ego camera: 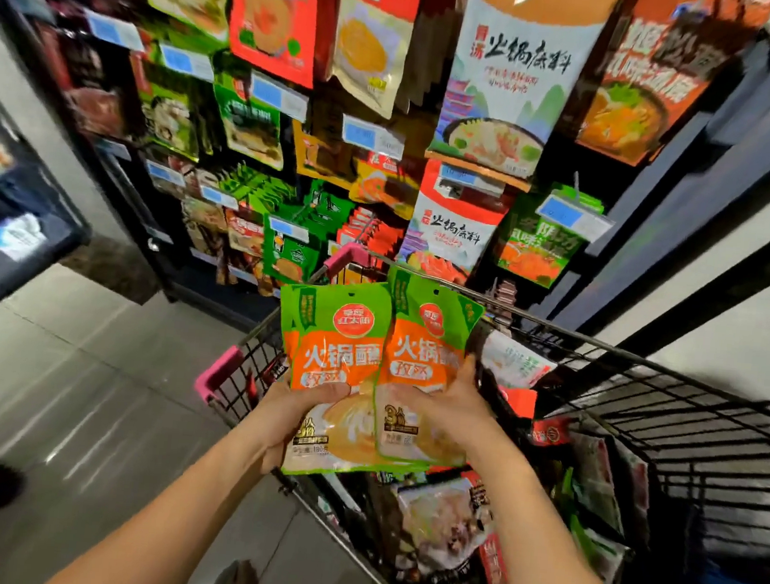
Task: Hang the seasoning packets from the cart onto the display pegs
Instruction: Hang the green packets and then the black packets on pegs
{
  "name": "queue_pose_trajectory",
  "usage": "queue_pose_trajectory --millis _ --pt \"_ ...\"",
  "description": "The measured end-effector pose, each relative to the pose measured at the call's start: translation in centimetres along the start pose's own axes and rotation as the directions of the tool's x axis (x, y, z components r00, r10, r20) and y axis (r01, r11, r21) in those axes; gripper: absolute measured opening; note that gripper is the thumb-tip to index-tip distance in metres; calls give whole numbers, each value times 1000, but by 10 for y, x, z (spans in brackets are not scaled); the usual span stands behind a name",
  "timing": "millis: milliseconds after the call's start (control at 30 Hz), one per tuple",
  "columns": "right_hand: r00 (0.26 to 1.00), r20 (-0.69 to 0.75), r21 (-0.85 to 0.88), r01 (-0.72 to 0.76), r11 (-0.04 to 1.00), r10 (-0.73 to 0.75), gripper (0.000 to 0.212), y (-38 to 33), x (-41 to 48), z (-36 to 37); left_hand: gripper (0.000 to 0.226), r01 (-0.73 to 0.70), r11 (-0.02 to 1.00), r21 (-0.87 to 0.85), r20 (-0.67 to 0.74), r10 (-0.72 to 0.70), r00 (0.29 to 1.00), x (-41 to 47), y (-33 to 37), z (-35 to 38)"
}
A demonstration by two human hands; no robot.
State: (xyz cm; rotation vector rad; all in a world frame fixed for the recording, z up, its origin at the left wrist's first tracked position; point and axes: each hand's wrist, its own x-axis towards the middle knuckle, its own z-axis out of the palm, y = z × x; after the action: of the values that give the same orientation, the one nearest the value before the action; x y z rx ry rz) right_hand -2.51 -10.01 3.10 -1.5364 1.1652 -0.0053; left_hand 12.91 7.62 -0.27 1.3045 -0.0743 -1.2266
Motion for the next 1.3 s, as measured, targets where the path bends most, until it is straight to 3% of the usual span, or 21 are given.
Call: queue_pose_trajectory --millis 33,100,167,233,300,500,633,900,1200,1300 --pt "1000 2 94 3 996 -3 148 -8 0 3 84 -11 1000 -10 -10 11 1000 -4 7 -3" --pt "996 -81 266 59 962 -38 97 -24 1 8 78 -37 999 -17 -35 37 999 -12 23 -11" --pt "988 -134 438 128 890 -76 60 -38 4 12 67 -69 997 -33 -71 66 995 -19 42 -21" --pt "992 -116 531 105 841 -51 30 -58 4 19 62 -88 995 -52 -99 82 992 -26 62 -35" --pt "992 -97 566 123 815 -82 18 -83 5 31 64 -109 992 -67 -116 100 988 -30 82 -53" --pt "942 -139 550 330 767 -305 35 -180 14 104 64 -192 976 -103 -153 176 972 -33 155 -134" --pt "903 -209 560 424 712 -374 32 -254 11 161 54 -241 961 -138 -156 219 963 -36 220 -208" --pt "825 -377 563 565 603 -421 20 -374 22 222 46 -320 929 -184 -166 292 942 -36 343 -326" --pt "752 -531 496 649 577 -390 25 -475 78 243 27 -419 867 -269 -136 396 908 -5 435 -369" --pt "768 -514 520 633 573 -381 24 -500 101 255 23 -411 866 -284 -111 396 911 12 455 -376"
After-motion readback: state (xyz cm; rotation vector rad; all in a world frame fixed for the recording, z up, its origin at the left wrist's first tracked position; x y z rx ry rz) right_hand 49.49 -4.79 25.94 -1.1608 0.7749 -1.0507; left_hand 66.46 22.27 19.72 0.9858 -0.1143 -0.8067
